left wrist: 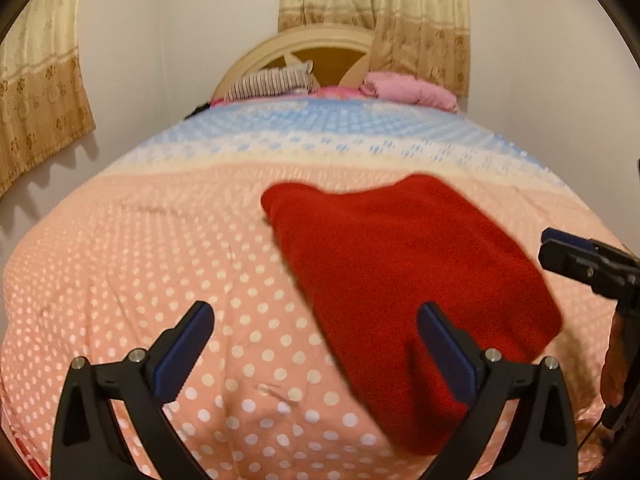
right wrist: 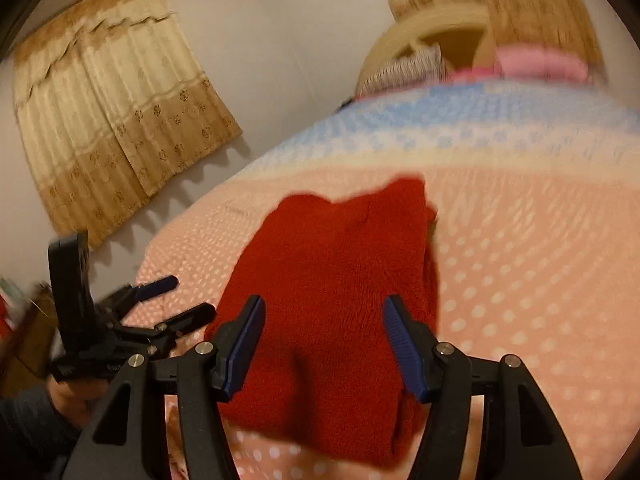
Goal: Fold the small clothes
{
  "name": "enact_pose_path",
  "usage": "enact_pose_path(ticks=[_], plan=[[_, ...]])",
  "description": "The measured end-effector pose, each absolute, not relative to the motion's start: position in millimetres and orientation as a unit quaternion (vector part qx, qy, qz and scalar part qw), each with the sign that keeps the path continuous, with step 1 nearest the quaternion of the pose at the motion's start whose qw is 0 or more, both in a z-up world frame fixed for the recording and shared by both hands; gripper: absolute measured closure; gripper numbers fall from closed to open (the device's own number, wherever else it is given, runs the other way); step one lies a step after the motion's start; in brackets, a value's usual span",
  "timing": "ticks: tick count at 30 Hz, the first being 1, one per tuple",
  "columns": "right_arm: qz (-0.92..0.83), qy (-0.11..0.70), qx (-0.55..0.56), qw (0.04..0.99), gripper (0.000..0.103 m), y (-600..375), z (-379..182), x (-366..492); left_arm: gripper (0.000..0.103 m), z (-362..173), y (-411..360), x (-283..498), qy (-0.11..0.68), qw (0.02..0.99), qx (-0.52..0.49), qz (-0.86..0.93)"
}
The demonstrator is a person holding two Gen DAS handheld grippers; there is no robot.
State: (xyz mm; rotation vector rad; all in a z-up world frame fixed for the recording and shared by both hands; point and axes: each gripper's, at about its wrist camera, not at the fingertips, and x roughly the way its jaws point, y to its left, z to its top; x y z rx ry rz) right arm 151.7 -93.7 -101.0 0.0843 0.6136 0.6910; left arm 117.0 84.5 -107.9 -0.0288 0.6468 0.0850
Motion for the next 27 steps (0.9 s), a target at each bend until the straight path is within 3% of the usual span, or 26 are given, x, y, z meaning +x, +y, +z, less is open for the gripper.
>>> enact_pose_path(ticks=[4, 12, 27], plan=[[0.304, 0.26, -0.013, 0.916, 0.037, -90, -76, 133, 0.0, -85, 77, 107, 0.298, 0.954, -0.016, 0.031], [0.292, 0.248, -0.004, 0.924, 0.037, -100, -61, 129, 0.0, -55, 69, 94, 0.264, 0.964, -0.002, 0.02], [0.298, 0.237, 0.002, 0.925, 0.037, -104, -45, 118, 0.0, -46, 68, 86, 0.251, 0.968, -0.001, 0.03]])
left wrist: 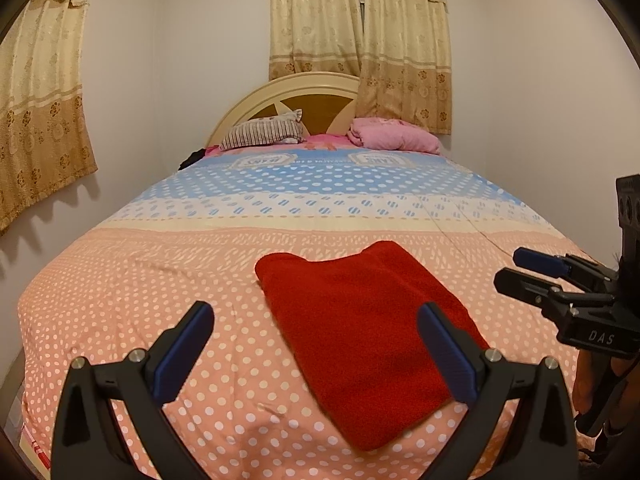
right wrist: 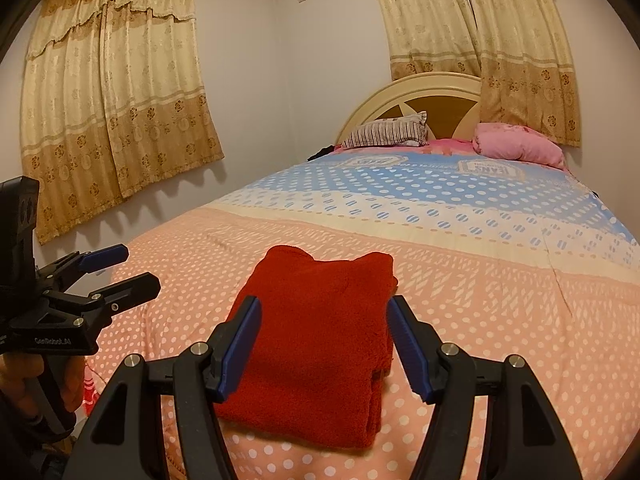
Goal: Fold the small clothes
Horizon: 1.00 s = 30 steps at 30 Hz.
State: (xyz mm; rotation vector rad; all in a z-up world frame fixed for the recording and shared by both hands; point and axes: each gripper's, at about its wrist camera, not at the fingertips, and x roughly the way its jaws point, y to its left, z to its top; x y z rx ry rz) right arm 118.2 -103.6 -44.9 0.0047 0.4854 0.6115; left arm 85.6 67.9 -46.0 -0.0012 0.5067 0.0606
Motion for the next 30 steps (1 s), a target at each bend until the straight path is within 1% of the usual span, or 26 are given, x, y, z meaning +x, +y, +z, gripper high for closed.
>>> enact_pose_path(ticks=[30], plan=[[0.299, 0.237, 0.006, 0.924, 0.037, -102.0, -40.2, 112.6, 0.0, -46.6, 57.0, 82.7, 0.253, 0.967, 0.004, 0.029]])
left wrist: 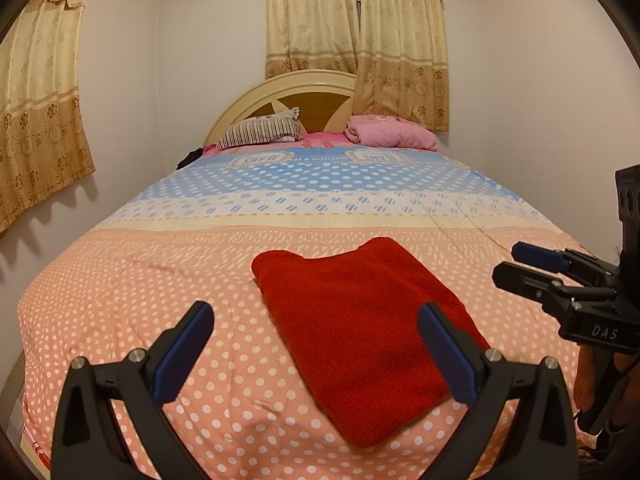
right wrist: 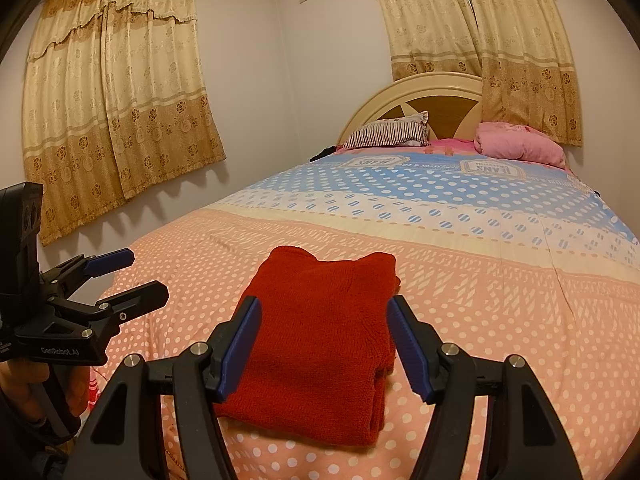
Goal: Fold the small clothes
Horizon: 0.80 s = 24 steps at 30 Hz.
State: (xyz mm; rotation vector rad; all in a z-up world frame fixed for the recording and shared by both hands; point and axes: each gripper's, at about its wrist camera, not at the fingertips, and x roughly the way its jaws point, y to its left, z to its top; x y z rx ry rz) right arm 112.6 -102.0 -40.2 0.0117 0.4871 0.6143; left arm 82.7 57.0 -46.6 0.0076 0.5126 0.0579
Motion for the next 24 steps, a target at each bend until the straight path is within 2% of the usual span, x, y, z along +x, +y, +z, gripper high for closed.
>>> enact_pose_path(ticks=[24], plan=[[0.301, 0.225, 0.007, 0.927, 0.037, -97.0, -39.3, 108.2, 0.0, -42.7, 52.1, 81.1, 0.247, 0.968, 0.027, 0.025]])
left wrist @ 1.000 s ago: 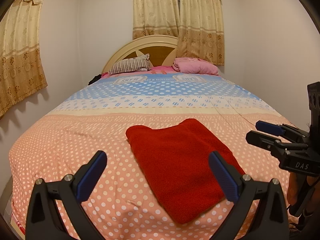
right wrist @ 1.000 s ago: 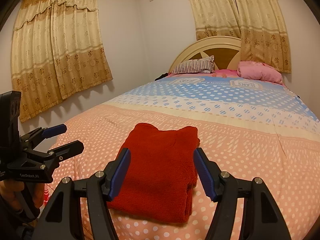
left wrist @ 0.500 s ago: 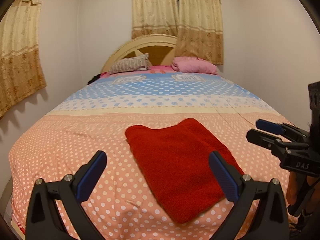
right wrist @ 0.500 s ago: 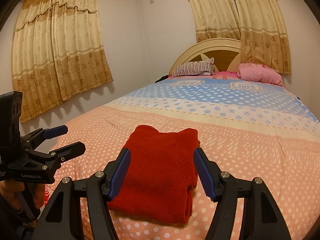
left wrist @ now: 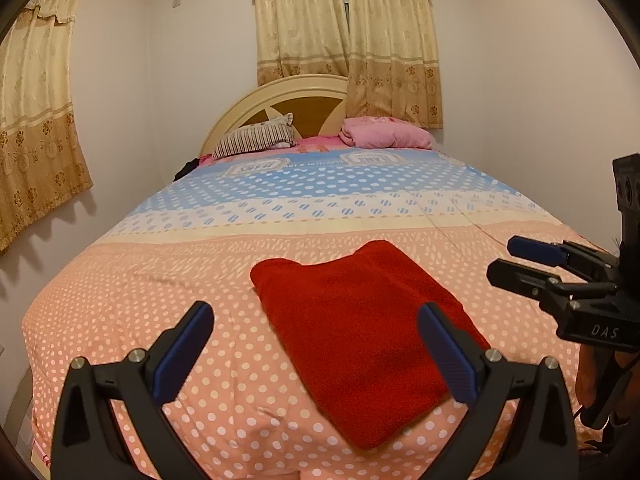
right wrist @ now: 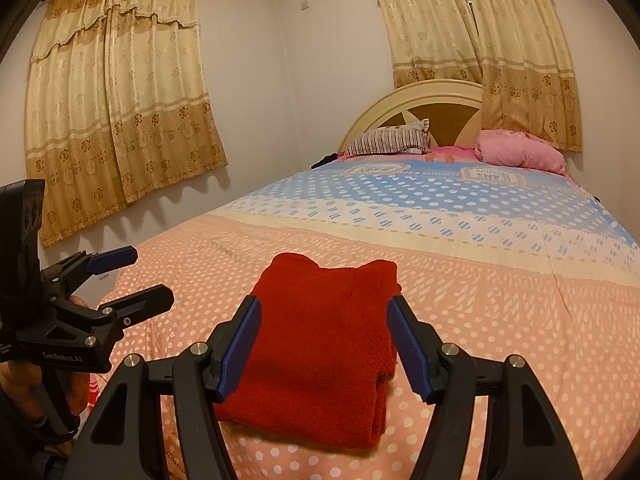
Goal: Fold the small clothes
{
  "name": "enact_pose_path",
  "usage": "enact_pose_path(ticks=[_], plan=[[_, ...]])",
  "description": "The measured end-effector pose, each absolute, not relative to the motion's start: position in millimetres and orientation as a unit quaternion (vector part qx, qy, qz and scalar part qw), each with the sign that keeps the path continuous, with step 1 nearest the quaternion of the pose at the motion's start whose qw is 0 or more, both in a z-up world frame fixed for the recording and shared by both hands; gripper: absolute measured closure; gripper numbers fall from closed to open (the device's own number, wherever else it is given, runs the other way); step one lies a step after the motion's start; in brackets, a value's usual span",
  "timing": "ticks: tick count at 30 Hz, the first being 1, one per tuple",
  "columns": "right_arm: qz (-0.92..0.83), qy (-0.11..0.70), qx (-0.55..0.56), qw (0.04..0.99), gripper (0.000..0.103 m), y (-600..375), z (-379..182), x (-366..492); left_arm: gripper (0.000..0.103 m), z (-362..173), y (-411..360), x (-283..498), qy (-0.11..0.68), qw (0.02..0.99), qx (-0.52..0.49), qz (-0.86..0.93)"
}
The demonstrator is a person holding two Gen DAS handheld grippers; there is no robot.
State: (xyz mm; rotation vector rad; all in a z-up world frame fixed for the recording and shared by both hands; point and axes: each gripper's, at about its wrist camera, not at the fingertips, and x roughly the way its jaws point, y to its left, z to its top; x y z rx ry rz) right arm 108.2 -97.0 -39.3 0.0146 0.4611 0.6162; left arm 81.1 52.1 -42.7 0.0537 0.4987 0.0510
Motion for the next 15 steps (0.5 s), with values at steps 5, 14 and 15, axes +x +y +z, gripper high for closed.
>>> enact_pose_path(ticks=[5, 14, 15], plan=[[0.303, 0.224, 0.004, 0.926, 0.037, -95.2, -40.1, 107.4, 0.0, -42.9, 57.0, 82.4, 0.246, 0.968, 0.023, 0.037], [0.303, 0.221, 0.004, 0.927, 0.037, -93.4, -40.1, 106.9, 0.0, -43.9, 59.3, 82.5, 0.239, 0.97, 0.03, 0.038], [0.303, 0.222, 0.003, 0.927, 0.037, -92.6, -40.9, 107.7, 0.0, -44.2, 59.4, 82.9, 0.24, 0.97, 0.03, 0.036]])
